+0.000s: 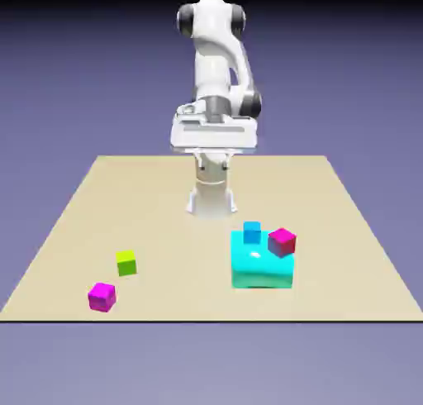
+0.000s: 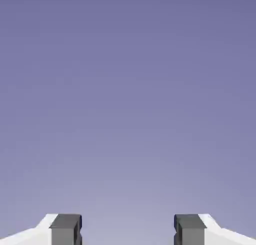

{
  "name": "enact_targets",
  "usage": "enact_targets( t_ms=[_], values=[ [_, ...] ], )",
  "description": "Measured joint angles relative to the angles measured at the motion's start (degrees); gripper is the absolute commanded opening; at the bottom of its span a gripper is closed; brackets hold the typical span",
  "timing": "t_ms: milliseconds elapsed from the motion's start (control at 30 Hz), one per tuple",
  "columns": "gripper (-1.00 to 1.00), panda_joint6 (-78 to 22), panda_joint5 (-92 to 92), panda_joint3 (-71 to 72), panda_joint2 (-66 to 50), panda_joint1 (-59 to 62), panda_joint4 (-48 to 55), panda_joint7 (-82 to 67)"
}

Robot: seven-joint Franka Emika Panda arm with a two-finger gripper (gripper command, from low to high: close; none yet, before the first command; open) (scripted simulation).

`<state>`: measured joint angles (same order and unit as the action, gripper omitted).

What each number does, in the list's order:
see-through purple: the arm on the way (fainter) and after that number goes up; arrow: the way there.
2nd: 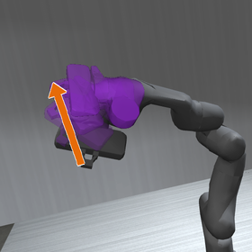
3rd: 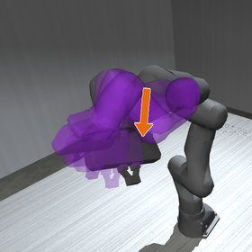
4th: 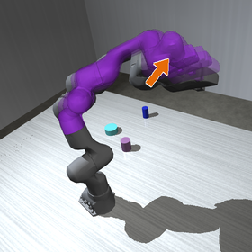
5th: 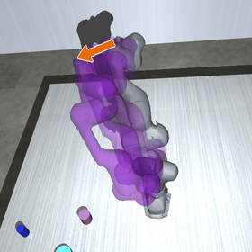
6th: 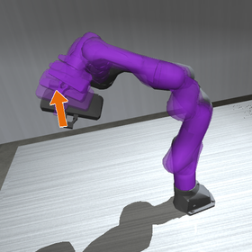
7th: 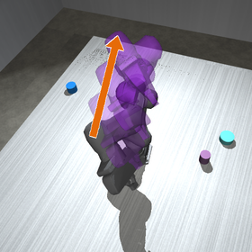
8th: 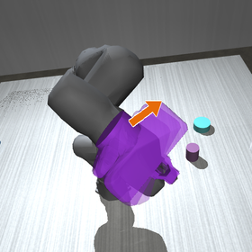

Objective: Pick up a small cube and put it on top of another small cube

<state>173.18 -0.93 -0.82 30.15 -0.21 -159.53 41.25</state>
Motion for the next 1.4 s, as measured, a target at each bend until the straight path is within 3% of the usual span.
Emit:
enact_targets(
  t_ms=[867, 1067, 1100, 1400],
  values=[
    [0.00, -17.9, -20.1, -17.6, -54.0, 10.3, 31.8, -26.1],
    [0.00, -12.9, -24.7, -12.9, -63.4, 14.5, 35.5, -29.9],
    [-1.00, -11.7, -25.5, -11.9, -65.1, 15.4, 36.2, -30.5],
    [-1.00, -17.7, -16.5, -22.5, -50.7, 7.4, 28.1, -23.6]
  ],
)
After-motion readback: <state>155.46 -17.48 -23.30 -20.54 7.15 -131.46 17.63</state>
